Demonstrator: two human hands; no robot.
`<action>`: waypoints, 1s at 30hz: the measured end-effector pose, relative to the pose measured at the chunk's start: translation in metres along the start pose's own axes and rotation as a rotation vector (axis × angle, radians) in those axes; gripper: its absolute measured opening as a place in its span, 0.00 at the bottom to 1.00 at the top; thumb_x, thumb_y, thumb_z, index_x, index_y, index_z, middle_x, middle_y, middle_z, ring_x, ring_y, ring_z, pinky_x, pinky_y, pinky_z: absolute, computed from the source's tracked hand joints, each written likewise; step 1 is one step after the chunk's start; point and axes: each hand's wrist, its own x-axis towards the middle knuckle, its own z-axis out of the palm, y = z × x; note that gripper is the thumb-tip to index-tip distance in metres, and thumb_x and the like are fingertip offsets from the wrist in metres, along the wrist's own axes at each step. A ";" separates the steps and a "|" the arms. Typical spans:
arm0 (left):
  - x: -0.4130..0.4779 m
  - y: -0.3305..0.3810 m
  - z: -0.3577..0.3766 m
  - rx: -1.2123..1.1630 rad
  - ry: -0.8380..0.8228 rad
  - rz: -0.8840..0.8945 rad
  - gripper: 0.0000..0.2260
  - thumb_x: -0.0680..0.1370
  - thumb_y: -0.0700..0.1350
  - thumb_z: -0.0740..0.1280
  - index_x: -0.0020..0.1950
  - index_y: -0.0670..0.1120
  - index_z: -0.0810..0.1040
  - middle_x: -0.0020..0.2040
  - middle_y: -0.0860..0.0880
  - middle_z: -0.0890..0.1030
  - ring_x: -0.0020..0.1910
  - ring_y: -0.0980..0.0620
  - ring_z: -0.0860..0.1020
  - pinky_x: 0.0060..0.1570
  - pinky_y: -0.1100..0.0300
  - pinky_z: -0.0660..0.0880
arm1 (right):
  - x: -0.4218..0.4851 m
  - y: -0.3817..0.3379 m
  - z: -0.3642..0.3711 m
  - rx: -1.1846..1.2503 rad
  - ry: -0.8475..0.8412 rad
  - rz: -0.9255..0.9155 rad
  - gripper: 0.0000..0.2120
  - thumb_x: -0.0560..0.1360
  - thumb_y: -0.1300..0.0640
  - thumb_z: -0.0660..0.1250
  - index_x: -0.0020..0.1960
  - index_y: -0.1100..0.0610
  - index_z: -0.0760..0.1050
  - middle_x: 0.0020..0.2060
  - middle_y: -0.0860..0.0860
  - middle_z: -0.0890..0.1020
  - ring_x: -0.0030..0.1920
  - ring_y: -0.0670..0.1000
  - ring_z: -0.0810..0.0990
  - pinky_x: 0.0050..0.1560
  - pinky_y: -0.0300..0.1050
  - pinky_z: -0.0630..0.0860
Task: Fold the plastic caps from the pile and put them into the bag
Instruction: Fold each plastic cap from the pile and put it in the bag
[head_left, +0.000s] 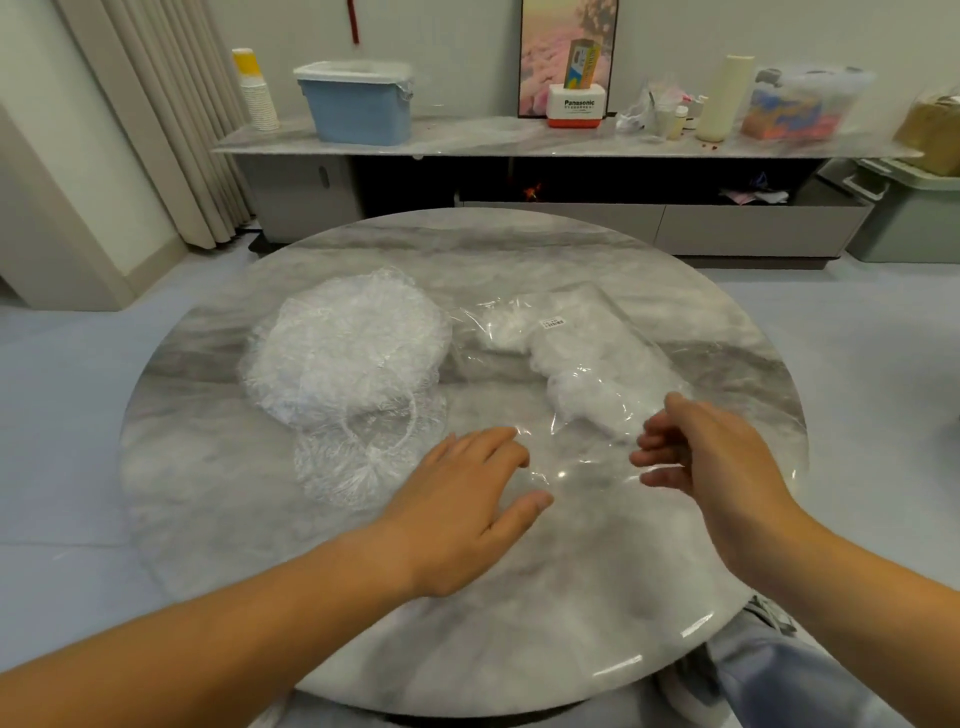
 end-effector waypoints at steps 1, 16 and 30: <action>-0.010 -0.009 -0.005 0.032 0.028 -0.018 0.27 0.80 0.67 0.47 0.67 0.53 0.70 0.73 0.56 0.67 0.72 0.56 0.65 0.72 0.59 0.60 | -0.008 -0.002 0.010 -0.074 -0.078 -0.103 0.15 0.83 0.55 0.62 0.43 0.62 0.78 0.38 0.55 0.82 0.40 0.53 0.82 0.45 0.52 0.79; -0.086 -0.105 -0.012 0.155 0.019 -0.095 0.22 0.80 0.60 0.54 0.61 0.51 0.80 0.66 0.52 0.75 0.63 0.51 0.75 0.62 0.56 0.73 | -0.012 0.035 0.135 -1.141 -0.879 -0.616 0.35 0.77 0.31 0.41 0.60 0.49 0.79 0.78 0.48 0.64 0.78 0.48 0.56 0.77 0.48 0.56; -0.100 -0.105 -0.011 -0.088 0.186 0.001 0.18 0.74 0.59 0.70 0.63 0.58 0.76 0.56 0.63 0.77 0.56 0.65 0.75 0.56 0.68 0.73 | -0.027 0.043 0.093 -1.057 -0.909 -0.886 0.22 0.83 0.43 0.52 0.52 0.52 0.82 0.52 0.42 0.82 0.68 0.43 0.73 0.75 0.41 0.58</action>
